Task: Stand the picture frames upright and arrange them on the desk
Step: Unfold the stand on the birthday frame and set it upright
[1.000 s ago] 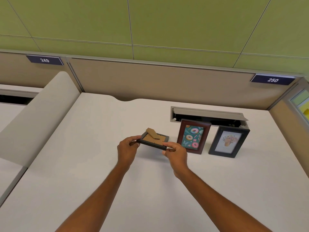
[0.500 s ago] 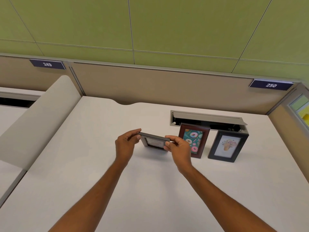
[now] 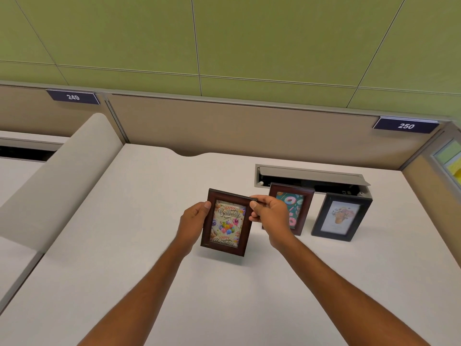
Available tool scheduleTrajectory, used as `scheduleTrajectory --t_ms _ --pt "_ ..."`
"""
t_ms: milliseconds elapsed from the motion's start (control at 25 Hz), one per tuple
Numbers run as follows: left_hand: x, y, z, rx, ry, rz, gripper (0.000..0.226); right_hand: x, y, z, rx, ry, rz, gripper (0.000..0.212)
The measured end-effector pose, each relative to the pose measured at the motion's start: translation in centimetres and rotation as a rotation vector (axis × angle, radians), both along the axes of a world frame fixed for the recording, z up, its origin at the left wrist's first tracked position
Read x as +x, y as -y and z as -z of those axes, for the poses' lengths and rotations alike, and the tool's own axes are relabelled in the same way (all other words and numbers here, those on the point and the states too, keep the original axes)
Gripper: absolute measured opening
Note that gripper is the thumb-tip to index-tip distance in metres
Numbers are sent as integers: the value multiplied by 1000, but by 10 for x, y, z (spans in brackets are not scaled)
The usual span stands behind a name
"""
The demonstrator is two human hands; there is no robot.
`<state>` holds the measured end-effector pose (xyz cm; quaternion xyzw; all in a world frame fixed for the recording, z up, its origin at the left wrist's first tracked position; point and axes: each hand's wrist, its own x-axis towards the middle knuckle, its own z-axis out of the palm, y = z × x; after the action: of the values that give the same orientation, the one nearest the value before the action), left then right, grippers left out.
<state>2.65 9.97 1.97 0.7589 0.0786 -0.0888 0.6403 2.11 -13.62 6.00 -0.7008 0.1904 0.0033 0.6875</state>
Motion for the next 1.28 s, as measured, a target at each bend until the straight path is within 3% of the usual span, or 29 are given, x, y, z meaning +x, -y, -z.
scheduleTrajectory --t_ms 240,520,720,1080,1280 --pt "-3 4 -8 -110 -109 -97 43 4 -3 -2 5 40 -50 8" --pt "3 11 -10 -207 -139 -177 39 -2 -14 21 154 -252 -230 69" --pt "8 20 -8 -195 -146 -189 42 -1 -19 27 288 -301 -291 59" --pt "19 28 1 -183 -180 -192 46 15 -13 38 285 -266 -276 60" --pt "41 24 -5 -196 -316 -126 52 34 -11 50 299 -242 -239 49"
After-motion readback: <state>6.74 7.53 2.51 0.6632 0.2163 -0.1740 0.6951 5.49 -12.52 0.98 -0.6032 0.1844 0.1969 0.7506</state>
